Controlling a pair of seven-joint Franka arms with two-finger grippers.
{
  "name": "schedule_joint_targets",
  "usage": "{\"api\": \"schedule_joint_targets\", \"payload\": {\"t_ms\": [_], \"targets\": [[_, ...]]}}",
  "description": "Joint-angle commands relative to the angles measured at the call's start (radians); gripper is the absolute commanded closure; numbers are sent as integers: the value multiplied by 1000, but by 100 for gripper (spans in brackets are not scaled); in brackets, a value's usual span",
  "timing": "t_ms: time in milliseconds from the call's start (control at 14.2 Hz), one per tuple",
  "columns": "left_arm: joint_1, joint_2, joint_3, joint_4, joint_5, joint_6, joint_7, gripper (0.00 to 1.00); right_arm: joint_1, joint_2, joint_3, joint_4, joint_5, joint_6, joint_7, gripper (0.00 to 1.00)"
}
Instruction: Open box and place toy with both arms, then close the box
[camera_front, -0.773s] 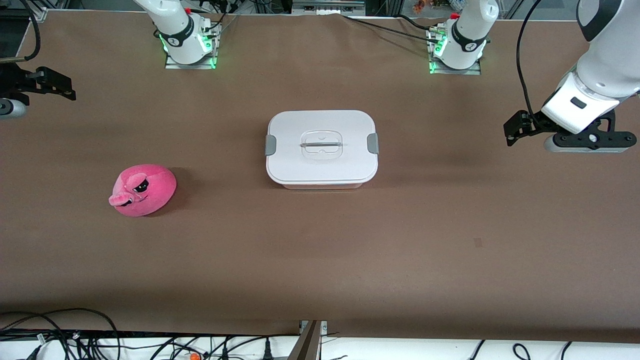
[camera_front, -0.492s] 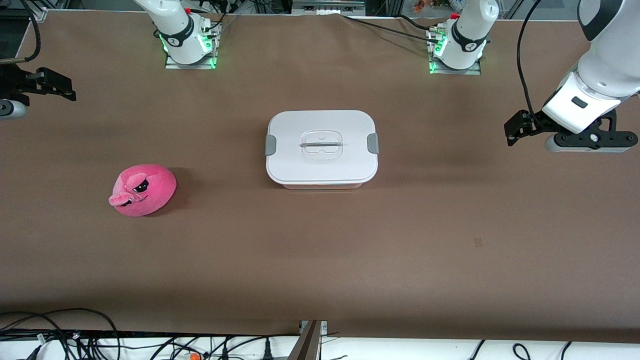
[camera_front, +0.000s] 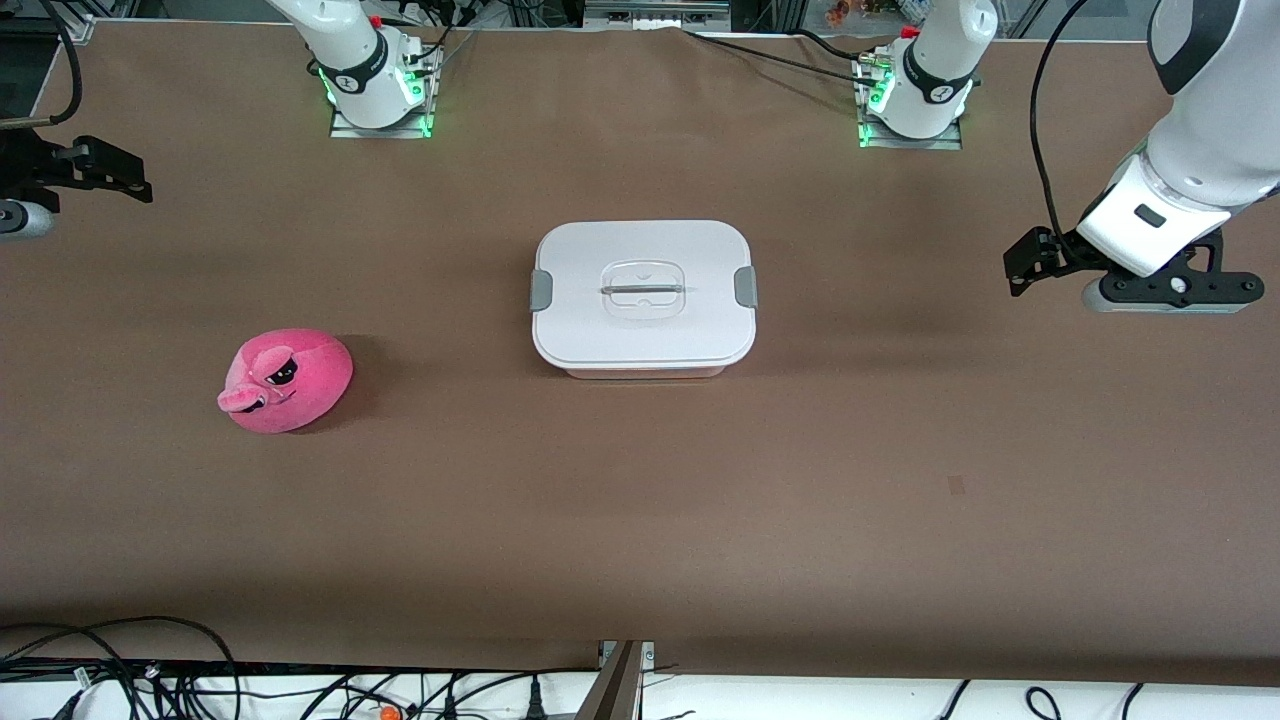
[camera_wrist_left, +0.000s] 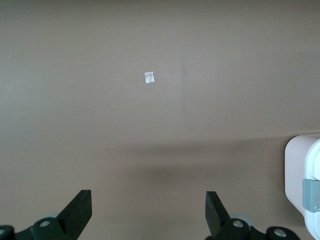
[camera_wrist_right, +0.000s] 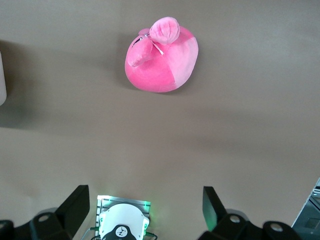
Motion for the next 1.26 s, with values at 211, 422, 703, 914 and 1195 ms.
{"api": "schedule_joint_targets", "payload": {"t_ms": [211,422,703,914,1195], "targets": [[-10,39,-131,29,-20,-103,1,0,2,11,-5,23,6,-8,-1,0],[-12,59,-276,29,-18,-126,72,0,3,11,-5,21,6,-6,1,0],[-13,126,-451,32,-21,-111,279,0,2,24,-5,21,6,-8,-1,0],[-15,269,-544,81,-17,35,398,0,-3,70,-7,19,2,-6,-5,0],[-50,354,-545,93,-52,231,590,0,-22,208,-23,18,-3,67,-206,0]]}}
